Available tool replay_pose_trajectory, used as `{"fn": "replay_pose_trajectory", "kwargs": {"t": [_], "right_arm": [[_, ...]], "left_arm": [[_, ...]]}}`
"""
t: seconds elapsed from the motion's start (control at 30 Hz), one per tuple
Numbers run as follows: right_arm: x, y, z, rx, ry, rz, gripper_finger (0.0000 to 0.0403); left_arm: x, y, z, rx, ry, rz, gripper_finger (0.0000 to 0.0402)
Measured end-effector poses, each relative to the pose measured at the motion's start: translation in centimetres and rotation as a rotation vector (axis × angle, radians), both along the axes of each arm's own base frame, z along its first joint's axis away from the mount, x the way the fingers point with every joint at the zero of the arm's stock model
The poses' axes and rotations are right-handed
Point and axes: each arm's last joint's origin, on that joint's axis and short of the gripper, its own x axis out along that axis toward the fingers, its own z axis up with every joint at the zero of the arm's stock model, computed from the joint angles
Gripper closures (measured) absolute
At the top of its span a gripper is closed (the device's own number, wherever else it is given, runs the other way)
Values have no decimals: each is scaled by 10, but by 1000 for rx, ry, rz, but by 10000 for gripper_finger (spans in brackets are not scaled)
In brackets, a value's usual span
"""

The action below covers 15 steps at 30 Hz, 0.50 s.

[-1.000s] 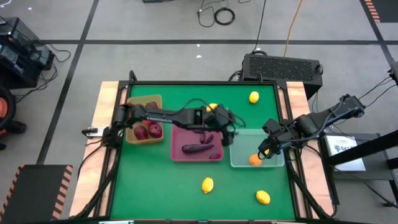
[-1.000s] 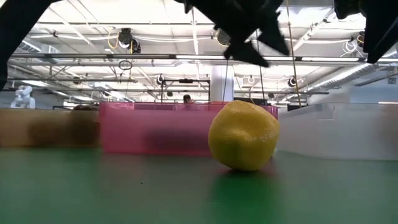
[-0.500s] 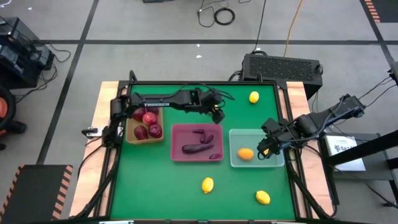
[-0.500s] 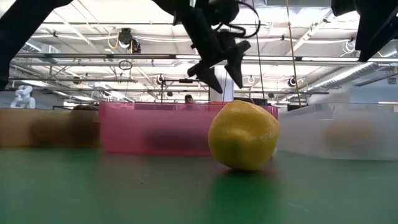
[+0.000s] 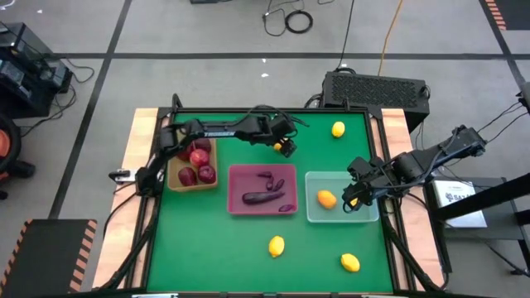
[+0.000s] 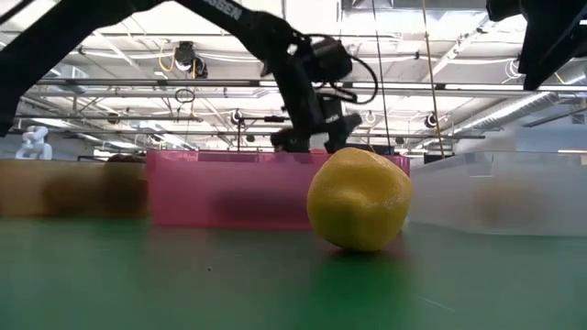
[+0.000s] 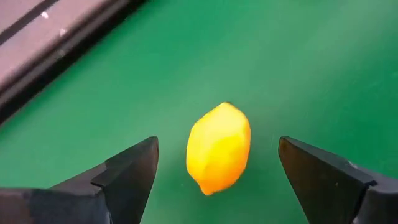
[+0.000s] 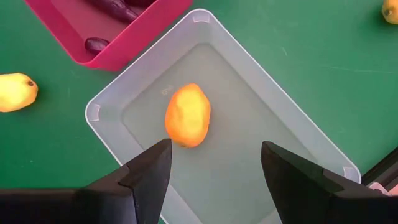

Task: Sort produce into baskets
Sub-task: Put the yellow lemon into the transparent bin

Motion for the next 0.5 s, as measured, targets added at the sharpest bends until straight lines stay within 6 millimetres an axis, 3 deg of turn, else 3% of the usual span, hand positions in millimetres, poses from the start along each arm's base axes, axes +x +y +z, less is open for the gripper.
{"fn": "replay_pose_trajectory", "kwargs": {"t": [0.5], "right_arm": [[2,1,0,16,-15,-5,165]], "left_arm": [[13,10,-41,59,69,-88,63]]}}
